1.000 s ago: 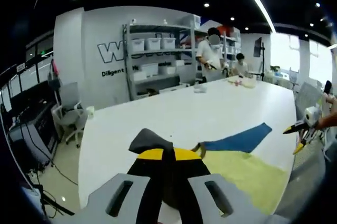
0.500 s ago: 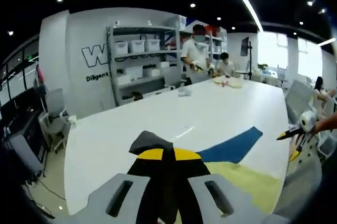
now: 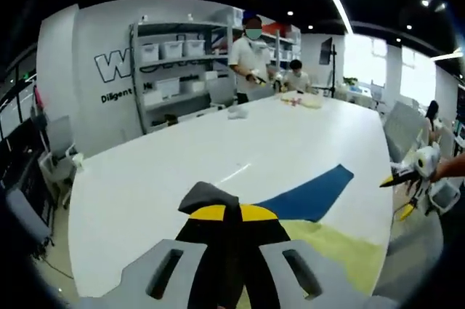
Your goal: Fold the garment on the visible template until the final outline fits inside the template.
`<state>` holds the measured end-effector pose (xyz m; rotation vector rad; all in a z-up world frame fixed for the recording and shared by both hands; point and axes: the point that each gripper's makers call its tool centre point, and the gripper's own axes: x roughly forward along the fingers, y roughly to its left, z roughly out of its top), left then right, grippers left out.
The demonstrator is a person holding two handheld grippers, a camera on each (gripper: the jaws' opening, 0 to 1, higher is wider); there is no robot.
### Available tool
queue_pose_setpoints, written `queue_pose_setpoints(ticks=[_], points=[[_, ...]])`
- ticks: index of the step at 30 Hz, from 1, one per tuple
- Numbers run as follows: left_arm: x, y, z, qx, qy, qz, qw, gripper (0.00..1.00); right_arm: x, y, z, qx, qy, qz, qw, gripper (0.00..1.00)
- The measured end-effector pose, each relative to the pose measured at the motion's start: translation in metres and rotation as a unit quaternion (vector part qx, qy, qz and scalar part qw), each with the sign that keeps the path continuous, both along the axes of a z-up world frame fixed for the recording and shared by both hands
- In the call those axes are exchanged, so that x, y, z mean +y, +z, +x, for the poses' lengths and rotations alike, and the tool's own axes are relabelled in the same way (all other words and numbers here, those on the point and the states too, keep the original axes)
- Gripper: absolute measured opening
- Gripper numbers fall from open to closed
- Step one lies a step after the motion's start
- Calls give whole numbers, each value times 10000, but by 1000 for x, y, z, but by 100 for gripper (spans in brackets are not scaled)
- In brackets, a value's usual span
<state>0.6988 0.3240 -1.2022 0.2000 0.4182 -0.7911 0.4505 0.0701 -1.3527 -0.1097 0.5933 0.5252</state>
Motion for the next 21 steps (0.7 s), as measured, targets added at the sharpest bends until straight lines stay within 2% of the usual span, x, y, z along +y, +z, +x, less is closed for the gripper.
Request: queue_pose_setpoints(ticks=[6, 21], points=[[-29, -17, -6, 163, -249, 52, 9995, 1, -2, -2, -3, 12, -37, -8, 10000, 80], [-74, -65, -20, 557, -603, 188, 9965, 1, 3, 6, -7, -60, -86, 13, 9999, 80]])
